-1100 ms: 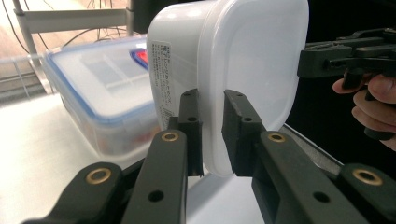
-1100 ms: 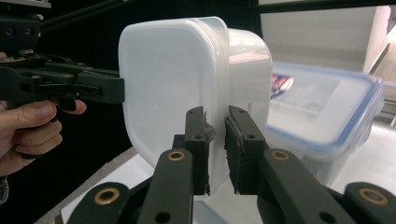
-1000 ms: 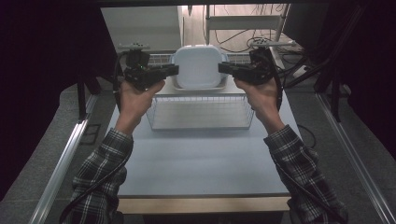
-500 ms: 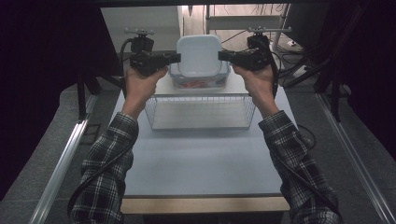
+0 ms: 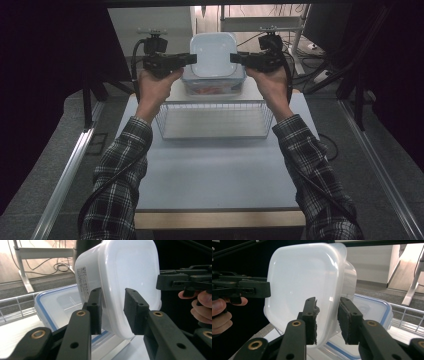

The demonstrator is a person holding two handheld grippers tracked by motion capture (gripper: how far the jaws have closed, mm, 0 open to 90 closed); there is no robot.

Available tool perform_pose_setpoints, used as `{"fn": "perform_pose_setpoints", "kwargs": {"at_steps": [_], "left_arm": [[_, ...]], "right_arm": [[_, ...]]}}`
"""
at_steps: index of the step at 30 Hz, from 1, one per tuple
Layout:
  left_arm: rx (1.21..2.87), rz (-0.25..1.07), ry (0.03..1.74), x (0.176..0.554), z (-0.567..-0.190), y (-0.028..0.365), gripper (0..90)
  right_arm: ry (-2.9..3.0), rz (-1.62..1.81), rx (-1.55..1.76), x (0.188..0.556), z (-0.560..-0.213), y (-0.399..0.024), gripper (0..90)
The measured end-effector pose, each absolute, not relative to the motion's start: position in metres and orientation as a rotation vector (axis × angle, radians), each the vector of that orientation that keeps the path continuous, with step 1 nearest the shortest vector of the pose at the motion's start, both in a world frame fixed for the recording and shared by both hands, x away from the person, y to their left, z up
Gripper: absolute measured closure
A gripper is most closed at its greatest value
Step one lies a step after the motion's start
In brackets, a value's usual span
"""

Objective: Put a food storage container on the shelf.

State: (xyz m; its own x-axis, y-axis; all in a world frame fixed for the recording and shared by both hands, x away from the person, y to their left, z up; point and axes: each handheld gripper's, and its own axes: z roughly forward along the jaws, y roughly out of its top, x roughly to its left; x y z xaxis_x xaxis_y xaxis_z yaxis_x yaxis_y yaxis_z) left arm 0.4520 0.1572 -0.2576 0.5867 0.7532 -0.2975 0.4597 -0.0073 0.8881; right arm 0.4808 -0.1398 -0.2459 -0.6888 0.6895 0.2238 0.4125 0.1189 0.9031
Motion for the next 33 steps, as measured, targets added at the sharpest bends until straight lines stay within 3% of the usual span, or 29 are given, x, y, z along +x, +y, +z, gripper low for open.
{"fn": "perform_pose_setpoints", "kwargs": {"at_steps": [6, 11, 16, 33], "left_arm": [[1.633, 0.29, 1.043, 0.459, -0.26, 0.158, 63.5], [1.627, 0.312, 1.075, 0.468, -0.259, 0.156, 52.5], [1.615, 0.325, 1.098, 0.476, -0.258, 0.157, 49.3], [1.642, 0.378, 1.115, 0.485, -0.253, 0.155, 45.7]], "right_arm": [[2.153, 1.587, 1.111, 0.487, -0.247, -0.136, 61.7], [2.149, 1.569, 1.139, 0.493, -0.246, -0.133, 56.9], [2.126, 1.546, 1.142, 0.498, -0.244, -0.13, 55.7], [2.073, 1.558, 1.178, 0.509, -0.243, -0.128, 54.4]]}}
